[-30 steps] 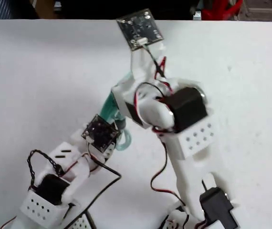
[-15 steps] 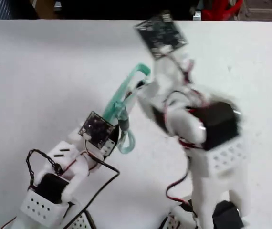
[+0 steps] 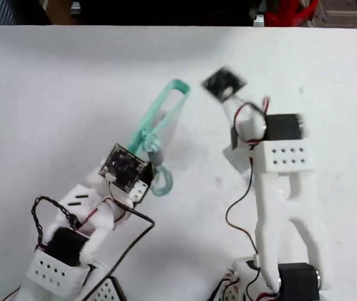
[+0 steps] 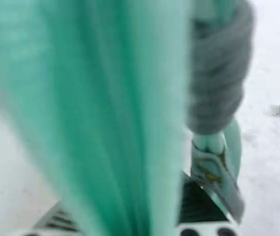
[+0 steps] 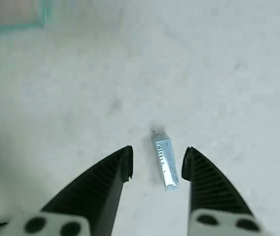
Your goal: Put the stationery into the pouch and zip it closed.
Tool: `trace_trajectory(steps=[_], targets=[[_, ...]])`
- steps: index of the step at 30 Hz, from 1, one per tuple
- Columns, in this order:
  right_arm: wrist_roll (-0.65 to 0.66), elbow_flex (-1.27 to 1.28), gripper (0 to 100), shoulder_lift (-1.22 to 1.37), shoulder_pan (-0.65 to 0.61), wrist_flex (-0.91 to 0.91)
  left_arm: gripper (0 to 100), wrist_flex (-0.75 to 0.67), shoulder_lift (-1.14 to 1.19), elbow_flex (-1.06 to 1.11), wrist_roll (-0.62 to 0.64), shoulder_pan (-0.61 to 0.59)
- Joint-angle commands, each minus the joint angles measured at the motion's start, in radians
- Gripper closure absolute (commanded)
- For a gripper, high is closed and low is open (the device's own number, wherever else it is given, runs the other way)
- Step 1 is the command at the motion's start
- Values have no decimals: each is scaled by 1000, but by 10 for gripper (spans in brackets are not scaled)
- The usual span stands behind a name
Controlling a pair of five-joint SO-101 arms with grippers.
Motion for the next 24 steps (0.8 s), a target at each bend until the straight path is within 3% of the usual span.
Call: trace_trajectory(steps=[1, 6, 11, 20, 24], targets=[[107, 218, 839, -2, 58, -211, 903, -31, 15, -8, 11, -41], [304, 397, 840, 2, 188, -440, 919, -32, 15, -8, 8, -36], [437, 400, 840, 107, 248, -409, 866, -32, 15, -8, 15, -39], [425, 296, 844, 384, 249, -516, 858, -32, 15, -8, 17, -42], [420, 219, 994, 414, 251, -512, 858, -32, 15, -8, 17, -41]])
